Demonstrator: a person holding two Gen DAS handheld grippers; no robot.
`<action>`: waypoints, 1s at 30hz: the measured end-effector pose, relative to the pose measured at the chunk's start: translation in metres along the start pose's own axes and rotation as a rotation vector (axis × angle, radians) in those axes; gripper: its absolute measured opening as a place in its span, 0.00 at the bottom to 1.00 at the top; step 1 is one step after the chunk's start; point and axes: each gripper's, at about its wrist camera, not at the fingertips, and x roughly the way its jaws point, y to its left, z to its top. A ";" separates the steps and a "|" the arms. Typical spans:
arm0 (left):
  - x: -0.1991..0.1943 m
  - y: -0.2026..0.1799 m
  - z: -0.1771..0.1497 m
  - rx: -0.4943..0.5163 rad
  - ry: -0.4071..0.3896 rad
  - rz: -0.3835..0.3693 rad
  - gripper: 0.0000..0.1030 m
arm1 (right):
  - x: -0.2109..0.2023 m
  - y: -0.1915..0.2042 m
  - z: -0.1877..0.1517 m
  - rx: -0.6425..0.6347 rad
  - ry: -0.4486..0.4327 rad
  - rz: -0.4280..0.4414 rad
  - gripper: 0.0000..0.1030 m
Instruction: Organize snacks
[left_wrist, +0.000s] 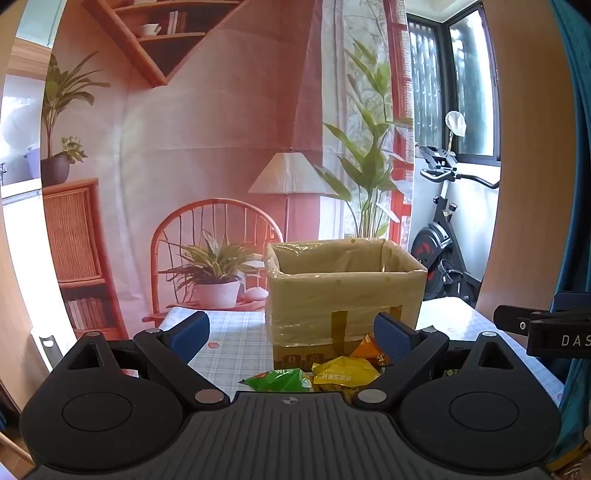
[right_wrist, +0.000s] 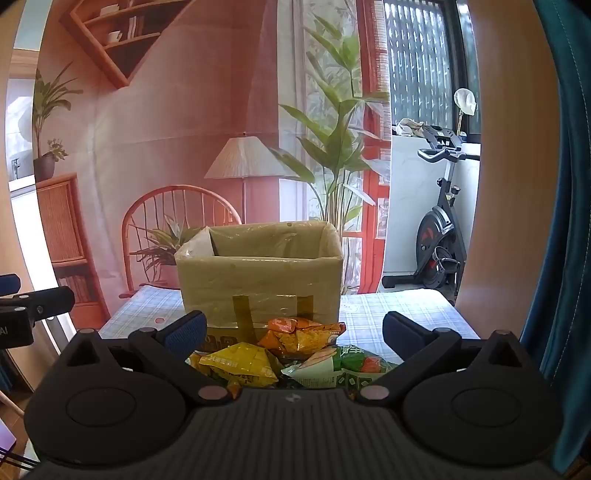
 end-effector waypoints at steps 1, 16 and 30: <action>0.000 0.000 0.000 0.002 -0.001 0.000 0.94 | 0.000 0.000 0.000 0.000 0.001 0.000 1.00; 0.000 0.002 -0.001 0.000 0.009 0.002 0.94 | 0.000 0.000 0.000 -0.002 0.001 -0.001 1.00; 0.001 -0.001 -0.001 -0.005 0.012 -0.001 0.94 | 0.000 -0.001 -0.001 -0.002 0.001 -0.001 1.00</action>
